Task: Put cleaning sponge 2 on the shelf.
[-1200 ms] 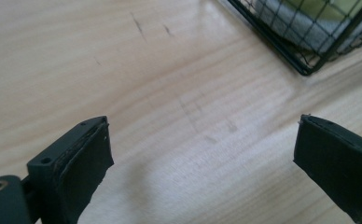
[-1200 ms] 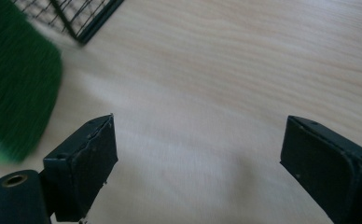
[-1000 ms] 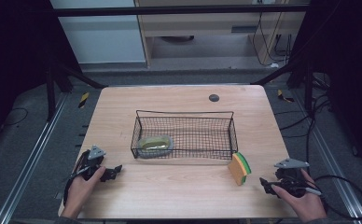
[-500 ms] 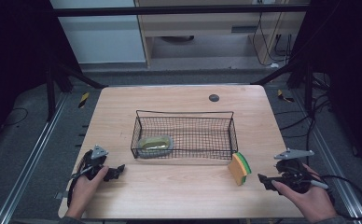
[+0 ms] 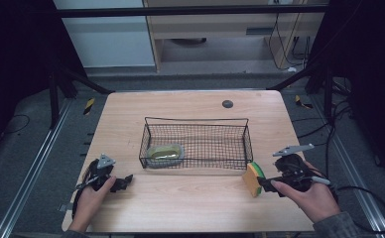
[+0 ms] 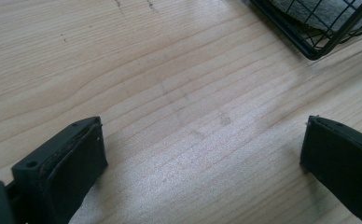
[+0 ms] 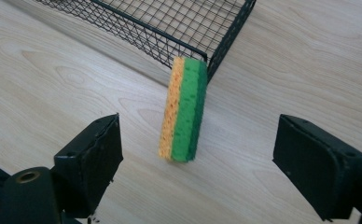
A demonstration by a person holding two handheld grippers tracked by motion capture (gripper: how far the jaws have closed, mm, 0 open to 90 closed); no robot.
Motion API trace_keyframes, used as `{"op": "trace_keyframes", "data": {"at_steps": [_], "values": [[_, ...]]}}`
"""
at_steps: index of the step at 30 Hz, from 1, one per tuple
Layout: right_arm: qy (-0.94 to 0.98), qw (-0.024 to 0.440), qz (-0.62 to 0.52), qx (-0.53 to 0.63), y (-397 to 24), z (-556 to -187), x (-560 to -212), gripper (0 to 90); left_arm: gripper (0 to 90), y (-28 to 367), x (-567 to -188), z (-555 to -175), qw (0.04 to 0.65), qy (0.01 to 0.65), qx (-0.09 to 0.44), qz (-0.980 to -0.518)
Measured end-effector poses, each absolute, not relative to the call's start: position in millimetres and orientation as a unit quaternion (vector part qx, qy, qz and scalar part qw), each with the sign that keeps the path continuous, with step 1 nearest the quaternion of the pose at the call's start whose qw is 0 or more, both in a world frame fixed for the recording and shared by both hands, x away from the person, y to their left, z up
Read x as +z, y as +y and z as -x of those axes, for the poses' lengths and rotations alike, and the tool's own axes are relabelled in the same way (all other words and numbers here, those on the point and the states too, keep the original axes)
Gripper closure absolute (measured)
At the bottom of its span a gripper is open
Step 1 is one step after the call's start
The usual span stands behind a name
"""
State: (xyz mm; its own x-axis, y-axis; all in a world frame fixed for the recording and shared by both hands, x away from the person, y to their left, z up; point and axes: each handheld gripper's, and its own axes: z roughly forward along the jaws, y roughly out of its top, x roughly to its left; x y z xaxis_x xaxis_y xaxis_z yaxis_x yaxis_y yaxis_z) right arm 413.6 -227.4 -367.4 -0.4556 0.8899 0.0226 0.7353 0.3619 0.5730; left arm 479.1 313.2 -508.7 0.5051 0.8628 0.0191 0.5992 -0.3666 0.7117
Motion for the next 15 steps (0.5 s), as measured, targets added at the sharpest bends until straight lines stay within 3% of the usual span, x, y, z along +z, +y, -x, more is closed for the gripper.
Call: {"op": "trace_keyframes", "data": {"at_steps": [15], "values": [[0.831,0.122,-0.505,0.2,-200.8,-449.7,-400.3,28.4,0.0,313.2,-508.7,-479.1,0.33,0.456,0.2,-0.802]]}}
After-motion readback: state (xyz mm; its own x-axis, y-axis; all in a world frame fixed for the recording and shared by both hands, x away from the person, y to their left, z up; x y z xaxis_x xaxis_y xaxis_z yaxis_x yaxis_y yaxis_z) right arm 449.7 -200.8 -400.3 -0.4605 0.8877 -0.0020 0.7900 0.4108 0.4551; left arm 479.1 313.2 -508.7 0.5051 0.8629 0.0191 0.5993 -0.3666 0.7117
